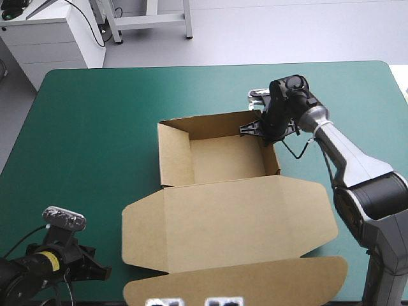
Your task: Fold the box
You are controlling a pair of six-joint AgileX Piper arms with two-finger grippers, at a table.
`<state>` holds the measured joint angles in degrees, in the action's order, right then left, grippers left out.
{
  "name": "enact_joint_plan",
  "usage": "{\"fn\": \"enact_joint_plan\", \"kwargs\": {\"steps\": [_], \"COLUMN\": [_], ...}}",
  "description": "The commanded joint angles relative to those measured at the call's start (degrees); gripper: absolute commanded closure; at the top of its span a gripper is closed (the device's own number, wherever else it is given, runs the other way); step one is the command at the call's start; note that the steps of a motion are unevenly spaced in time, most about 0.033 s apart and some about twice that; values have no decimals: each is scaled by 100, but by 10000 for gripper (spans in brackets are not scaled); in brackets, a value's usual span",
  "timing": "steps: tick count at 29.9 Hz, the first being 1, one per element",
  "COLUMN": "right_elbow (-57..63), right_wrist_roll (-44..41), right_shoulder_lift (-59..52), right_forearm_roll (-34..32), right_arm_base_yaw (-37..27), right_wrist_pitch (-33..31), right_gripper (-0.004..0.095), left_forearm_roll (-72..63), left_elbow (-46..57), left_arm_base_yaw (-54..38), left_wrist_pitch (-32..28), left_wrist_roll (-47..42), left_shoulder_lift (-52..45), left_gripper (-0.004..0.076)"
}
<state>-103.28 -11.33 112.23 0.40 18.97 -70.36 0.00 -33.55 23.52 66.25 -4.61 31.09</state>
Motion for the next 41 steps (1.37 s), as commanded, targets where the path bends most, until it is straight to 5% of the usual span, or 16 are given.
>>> {"fn": "enact_joint_plan", "kwargs": {"steps": [1,18,23,30,41], "right_elbow": [-134,-134,-134,-134,-134], "right_wrist_roll": [162,645,618,548,1133], "right_shoulder_lift": [-531,-627,-627,-627,-1598], "right_forearm_roll": [-361,-474,-835,-848,22], "right_arm_base_yaw": [-650,-4728,-4952,-4961,-4961], "right_wrist_pitch": [-104,-107,-79,21,-126], "right_gripper": [928,925,859,455,452], "left_forearm_roll": [0,419,419,419,443], "left_elbow": [-26,-26,-26,-26,-26], "left_arm_base_yaw": [25,25,25,25,25], "left_wrist_pitch": [-104,731,731,741,741], "left_wrist_roll": [-182,-182,-182,-182,-100], "left_shoulder_lift": [-520,-1521,-1521,-1521,-1521], "left_gripper": [732,732,732,732,732]}}
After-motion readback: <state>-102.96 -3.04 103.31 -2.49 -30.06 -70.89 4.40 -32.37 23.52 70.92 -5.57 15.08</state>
